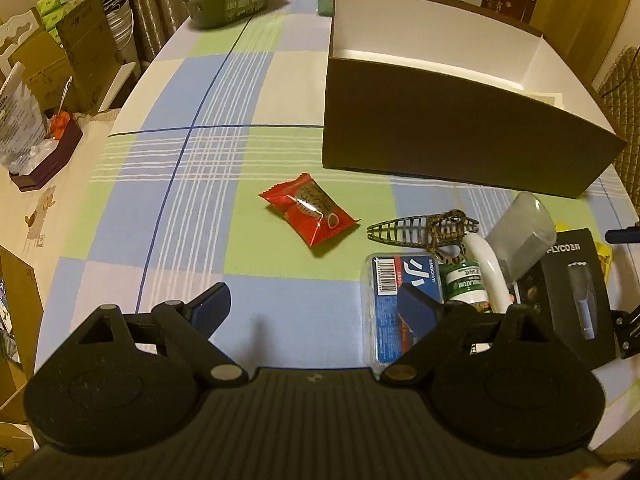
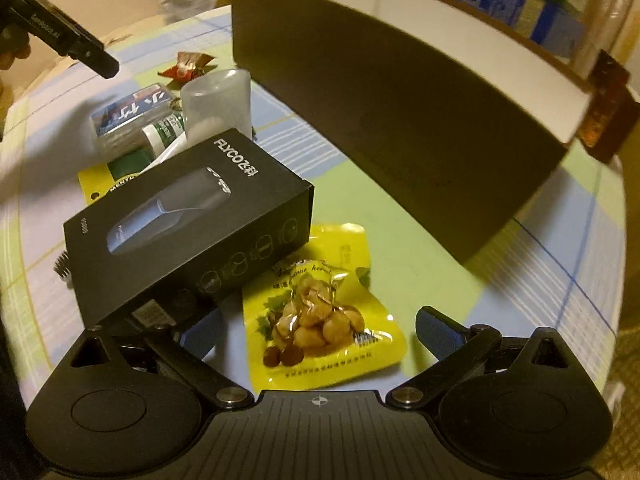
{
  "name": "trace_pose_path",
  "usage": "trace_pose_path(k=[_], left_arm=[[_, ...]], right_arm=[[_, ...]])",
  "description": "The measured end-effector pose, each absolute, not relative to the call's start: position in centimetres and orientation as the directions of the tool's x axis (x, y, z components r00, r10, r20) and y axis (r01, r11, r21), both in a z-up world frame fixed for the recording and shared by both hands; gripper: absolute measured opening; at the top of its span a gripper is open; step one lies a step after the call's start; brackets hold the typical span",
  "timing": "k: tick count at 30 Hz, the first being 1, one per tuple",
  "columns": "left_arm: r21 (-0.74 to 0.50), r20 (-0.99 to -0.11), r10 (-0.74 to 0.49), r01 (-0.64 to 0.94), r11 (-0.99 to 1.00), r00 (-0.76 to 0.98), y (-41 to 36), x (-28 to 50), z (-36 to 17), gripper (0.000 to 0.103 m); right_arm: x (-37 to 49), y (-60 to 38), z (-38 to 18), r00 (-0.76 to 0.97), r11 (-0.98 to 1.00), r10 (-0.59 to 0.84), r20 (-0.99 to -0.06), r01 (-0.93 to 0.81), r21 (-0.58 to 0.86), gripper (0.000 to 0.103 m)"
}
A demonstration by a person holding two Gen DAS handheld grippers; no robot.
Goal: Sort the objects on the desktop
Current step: 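Grasp the red candy packet with the left tool while the right grasps the yellow pouch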
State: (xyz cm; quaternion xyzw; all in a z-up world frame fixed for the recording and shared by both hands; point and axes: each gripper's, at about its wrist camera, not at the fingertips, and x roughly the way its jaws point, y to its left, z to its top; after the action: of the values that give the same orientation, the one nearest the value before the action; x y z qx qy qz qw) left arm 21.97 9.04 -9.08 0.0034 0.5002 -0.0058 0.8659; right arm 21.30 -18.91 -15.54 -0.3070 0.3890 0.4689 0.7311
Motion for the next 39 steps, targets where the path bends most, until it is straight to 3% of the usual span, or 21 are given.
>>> trace_pose_path(k=[1,3,6,8,16,24,32,39], left_arm=[[0.001,-0.868,-0.005,0.012,1.000,0.496,9.0,22.1,-9.2,0.088],[0.003,-0.872,0.000,0.006,1.000,0.489,9.0,22.2,-9.4,0.088],[0.002,-0.876,0.003,-0.002,1.000,0.483,9.0,22.5,-9.5,0.088],[0.004,-0.877,0.005,-0.004,1.000,0.481,9.1,22.7,-9.6,0.088],[0.002,-0.871,-0.005,0.014,1.000,0.491,9.3,23.6,-9.5,0.088],[0.004,-0.865,-0.017,0.041,0.999,0.502,9.6,25.6,-10.1,0.088],[-0.006,-0.865,-0.028,0.045,0.999,0.502,10.3,28.8,-11.4,0.086],[-0.022,-0.882,-0.020,0.002,1.000,0.472,10.4,31.9,-13.4,0.063]], right_arm=[[21.5,-18.9,-15.7,0.247,0.366,0.449,-0.859,-0.928,-0.076,0.099],[22.0,-18.9,-15.7,0.227,0.359,0.471,-0.853,-0.932,-0.050,0.083],[22.1,-19.0,-15.5,0.200,0.352,0.498,-0.844,-0.936,-0.014,0.069],[21.6,-18.9,-15.4,0.216,0.345,0.503,-0.837,-0.938,-0.034,0.066],[20.7,-21.0,-15.2,0.321,0.529,0.441,-0.838,-0.847,-0.046,0.065],[21.2,-24.4,-14.8,0.463,0.838,0.302,-0.833,-0.546,0.001,0.065],[21.8,-26.7,-13.8,0.513,0.925,0.222,-0.829,-0.379,0.013,0.065],[21.8,-26.6,-13.6,0.523,0.944,0.197,-0.829,-0.331,0.015,0.066]])
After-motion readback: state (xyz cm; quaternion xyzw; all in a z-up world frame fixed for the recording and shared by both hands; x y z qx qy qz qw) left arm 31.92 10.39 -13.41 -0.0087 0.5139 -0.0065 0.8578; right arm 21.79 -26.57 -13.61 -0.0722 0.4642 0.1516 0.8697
